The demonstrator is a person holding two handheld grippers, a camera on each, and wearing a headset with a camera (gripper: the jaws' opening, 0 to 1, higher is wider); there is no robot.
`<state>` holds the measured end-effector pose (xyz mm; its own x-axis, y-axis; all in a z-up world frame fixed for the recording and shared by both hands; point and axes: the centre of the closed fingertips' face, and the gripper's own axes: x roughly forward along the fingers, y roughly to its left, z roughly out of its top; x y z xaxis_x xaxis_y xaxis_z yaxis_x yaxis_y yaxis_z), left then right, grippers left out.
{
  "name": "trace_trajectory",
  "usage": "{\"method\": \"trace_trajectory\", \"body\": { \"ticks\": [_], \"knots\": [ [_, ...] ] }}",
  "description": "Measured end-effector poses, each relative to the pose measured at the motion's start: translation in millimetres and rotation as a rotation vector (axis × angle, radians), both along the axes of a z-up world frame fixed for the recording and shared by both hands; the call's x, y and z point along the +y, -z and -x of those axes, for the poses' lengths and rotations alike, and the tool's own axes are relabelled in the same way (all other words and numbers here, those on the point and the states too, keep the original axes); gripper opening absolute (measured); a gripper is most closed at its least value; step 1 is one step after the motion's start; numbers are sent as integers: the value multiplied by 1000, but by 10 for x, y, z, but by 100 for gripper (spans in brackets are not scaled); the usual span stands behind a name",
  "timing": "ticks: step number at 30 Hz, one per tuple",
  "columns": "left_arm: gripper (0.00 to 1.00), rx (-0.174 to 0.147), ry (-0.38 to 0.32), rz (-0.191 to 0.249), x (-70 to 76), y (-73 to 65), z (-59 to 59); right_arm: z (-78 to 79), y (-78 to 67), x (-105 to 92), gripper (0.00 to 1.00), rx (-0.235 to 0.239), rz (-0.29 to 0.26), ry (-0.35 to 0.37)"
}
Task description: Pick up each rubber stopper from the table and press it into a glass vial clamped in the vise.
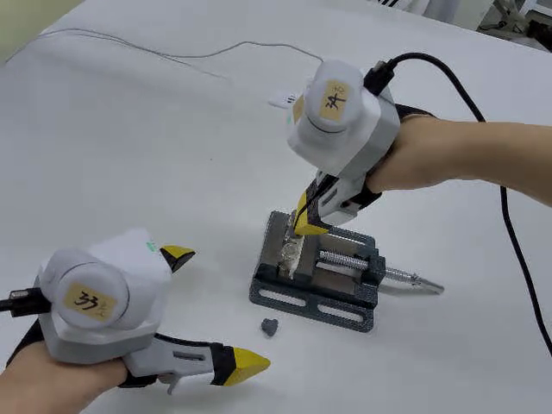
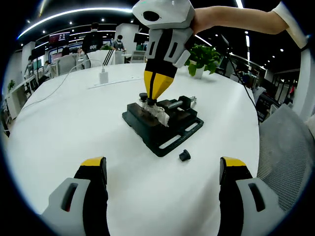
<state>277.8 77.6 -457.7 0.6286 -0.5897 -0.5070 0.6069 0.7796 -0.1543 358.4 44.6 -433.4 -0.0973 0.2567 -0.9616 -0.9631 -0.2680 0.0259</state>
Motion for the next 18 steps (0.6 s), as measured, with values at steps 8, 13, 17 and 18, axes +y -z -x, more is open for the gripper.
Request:
{"method": "trace_trajectory", "body": {
  "ticks": [8, 13, 17, 18],
  "knots": [
    [94, 2, 2, 3, -8, -8, -13, 24, 7, 0, 0, -23, 36, -37],
    [94, 0, 5, -5, -3, -19, -6, 32, 6, -4, 0, -49, 78, -68],
    [94, -5, 4, -8, -3, -54, 0, 28, 1, -11, 0, -49, 72, -54],
    [94, -6, 5, -10, -5, -63, 1, 26, 0, -12, 0, -45, 70, -48]
  ]
}}
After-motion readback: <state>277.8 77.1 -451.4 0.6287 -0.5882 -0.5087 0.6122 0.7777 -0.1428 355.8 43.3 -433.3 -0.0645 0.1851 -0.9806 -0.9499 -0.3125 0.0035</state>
